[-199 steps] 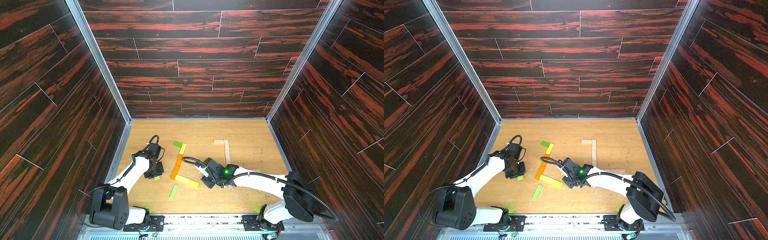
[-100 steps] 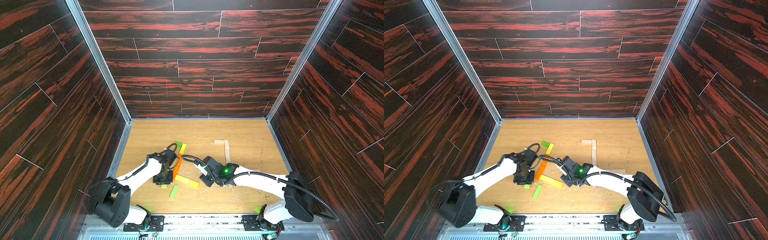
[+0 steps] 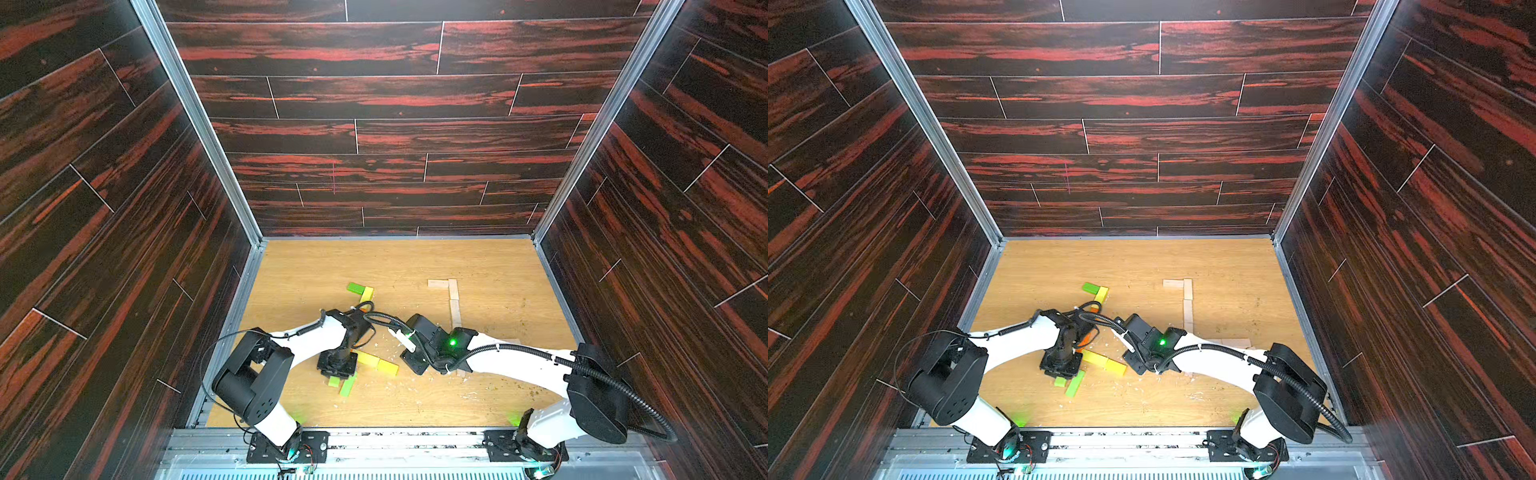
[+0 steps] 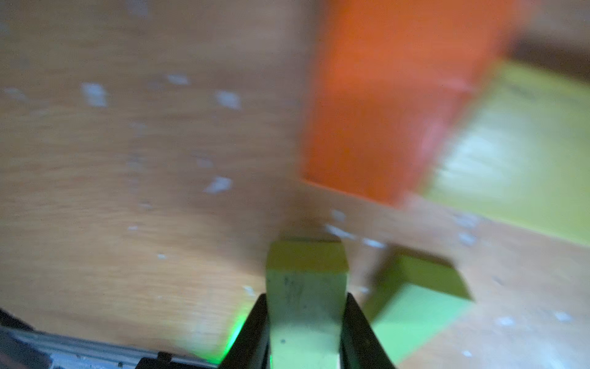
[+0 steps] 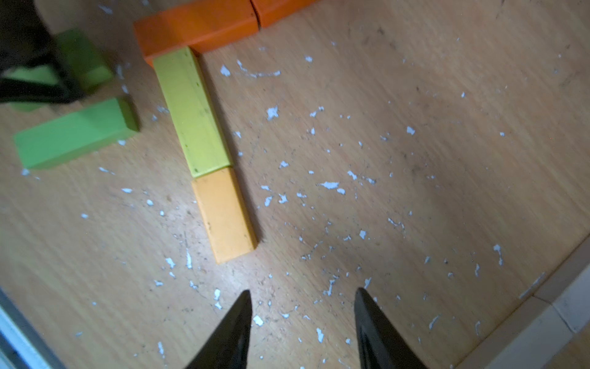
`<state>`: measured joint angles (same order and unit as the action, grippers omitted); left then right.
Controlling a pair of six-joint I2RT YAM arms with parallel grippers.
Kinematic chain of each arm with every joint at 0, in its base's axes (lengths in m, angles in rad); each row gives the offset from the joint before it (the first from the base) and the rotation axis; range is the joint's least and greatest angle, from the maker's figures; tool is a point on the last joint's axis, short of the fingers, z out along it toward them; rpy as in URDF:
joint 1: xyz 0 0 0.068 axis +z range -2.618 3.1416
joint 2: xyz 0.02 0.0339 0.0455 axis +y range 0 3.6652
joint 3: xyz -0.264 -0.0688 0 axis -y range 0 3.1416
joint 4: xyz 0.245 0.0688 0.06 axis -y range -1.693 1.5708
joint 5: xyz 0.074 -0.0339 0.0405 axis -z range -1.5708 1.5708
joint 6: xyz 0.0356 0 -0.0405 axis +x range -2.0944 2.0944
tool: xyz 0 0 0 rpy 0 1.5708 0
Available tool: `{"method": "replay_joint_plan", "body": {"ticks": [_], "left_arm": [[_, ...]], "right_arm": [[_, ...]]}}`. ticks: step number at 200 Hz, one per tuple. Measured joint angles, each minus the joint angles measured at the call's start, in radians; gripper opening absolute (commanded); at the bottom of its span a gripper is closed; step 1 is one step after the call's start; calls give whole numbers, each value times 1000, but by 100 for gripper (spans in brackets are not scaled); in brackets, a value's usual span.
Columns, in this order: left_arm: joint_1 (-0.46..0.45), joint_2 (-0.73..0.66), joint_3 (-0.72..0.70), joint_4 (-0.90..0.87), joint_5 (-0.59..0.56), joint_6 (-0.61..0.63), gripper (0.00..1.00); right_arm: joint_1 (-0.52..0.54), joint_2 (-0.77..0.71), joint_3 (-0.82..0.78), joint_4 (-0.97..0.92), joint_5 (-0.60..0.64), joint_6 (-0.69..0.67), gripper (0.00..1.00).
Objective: Assemble a giraffe with building blocks
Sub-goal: Place the building block at the center of the board.
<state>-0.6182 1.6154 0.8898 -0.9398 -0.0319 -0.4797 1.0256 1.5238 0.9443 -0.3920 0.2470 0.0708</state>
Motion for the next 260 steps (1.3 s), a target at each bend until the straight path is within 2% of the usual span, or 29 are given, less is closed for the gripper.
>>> {"method": "replay_joint_plan", "body": {"ticks": [37, 59, 95, 132, 153, 171, 197, 224, 260], "left_arm": [[-71, 16, 9, 5, 38, 13, 8], [-85, 23, 16, 6, 38, 21, 13], [-87, 41, 31, -3, 22, 32, 29], [-84, 118, 88, -55, -26, 34, 60], [-82, 124, 97, -75, -46, 34, 67], [-82, 124, 100, -81, -53, 35, 64], [-83, 127, 101, -77, -51, 31, 45], [-82, 137, 102, -71, -45, 36, 29], [-82, 144, 109, -79, -50, 39, 24]], "right_arm": [[0, 0, -4, -1, 8, -4, 53], [0, 0, -4, -2, 8, -4, 53], [0, 0, -4, -2, 8, -4, 53], [0, 0, -4, -3, 11, -8, 53], [0, 0, -4, -4, 16, -8, 53], [-1, 0, -4, -4, 18, -8, 53], [-1, 0, -4, -4, 19, -8, 53], [-1, 0, -4, -5, 20, -8, 53], [-1, 0, -4, -12, 20, -8, 53]]}}
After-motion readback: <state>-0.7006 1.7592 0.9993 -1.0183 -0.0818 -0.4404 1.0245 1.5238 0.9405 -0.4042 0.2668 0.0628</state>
